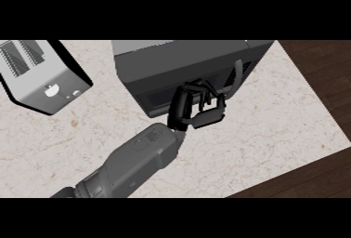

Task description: Pick up the milk, place it into the microwave and close the microwave

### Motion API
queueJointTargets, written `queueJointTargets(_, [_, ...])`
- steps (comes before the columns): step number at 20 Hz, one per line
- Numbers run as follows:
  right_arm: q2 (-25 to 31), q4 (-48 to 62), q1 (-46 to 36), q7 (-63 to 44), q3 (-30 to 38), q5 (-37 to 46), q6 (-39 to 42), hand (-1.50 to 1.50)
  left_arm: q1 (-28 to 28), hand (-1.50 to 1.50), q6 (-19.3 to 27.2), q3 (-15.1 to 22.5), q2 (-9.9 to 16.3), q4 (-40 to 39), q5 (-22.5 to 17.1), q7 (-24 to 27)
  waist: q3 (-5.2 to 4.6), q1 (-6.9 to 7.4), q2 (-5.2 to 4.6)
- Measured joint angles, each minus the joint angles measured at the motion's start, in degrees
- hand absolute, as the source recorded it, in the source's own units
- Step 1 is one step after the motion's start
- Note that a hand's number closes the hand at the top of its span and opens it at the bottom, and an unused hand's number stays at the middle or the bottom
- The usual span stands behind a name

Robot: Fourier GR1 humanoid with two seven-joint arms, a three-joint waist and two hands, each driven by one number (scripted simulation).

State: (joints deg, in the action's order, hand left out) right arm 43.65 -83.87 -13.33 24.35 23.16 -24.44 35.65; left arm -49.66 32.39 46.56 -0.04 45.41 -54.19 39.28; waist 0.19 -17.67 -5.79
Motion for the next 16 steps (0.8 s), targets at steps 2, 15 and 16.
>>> queueJointTargets(2, [0.21,0.75,-0.14,-0.05,0.03,-0.19,0.29,-1.50,-0.15,1.50,-0.02,0.27,0.01,-0.10,-0.40,0.47,0.07,0.06,-0.08])
queueJointTargets(15, [1.16,6.07,-2.65,-1.28,0.93,-4.16,1.76,-1.50,-1.34,1.50,-0.44,2.14,0.00,-0.73,-3.00,2.51,0.22,0.69,-0.48])
queueJointTargets(16, [1.29,6.48,-2.81,-1.42,1.01,-4.44,1.91,-1.50,-1.45,1.50,-0.55,2.30,0.00,-0.83,-3.19,2.61,0.23,0.74,-0.49])
